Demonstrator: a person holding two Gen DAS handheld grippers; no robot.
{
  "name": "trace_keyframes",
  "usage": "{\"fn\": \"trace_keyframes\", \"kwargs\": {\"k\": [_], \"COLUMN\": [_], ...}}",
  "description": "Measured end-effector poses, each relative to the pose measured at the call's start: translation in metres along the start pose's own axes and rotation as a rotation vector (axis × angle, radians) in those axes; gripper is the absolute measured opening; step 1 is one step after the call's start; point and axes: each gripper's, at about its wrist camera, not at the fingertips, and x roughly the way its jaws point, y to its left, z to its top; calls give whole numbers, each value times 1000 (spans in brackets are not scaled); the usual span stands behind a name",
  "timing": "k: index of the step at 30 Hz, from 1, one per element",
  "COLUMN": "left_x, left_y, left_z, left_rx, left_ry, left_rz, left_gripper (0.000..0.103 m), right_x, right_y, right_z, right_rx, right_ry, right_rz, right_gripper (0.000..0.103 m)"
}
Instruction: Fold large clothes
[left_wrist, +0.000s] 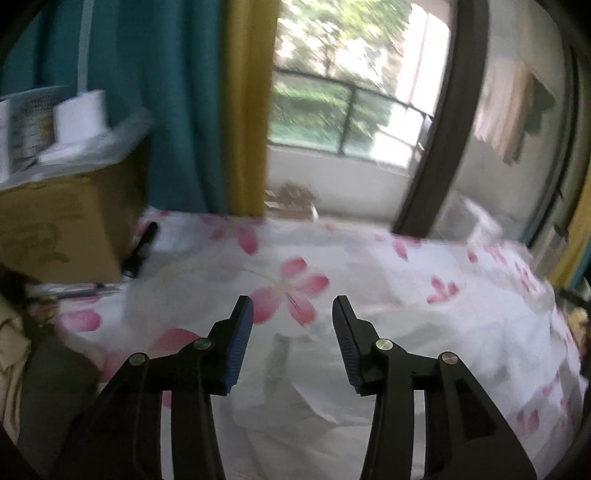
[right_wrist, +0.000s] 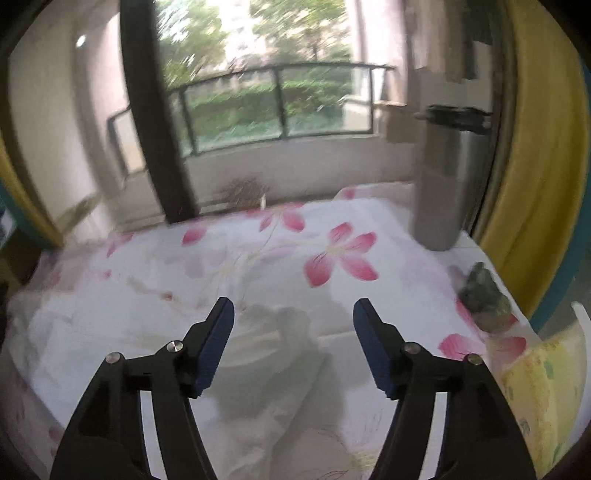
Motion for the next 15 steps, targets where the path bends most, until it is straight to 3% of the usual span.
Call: {"fn": "trace_keyframes", "kwargs": {"k": [8,10,15], "left_x": [59,69,76], "left_y": [3,6,11], "left_z": [-14,-16,-9], "left_rx": [47,38,35], "left_ry": [196,229,224], "left_rz": [82,81,84], "left_gripper": [47,47,47], "right_x": [29,36,58], "right_y": [-17,-13,-4], "right_z": [-1,-1,2], "right_rx": [68,36,-77], "right_ry": [99,108,143], "right_rz": [63,52,-58], "right_gripper": [67,67,67]}}
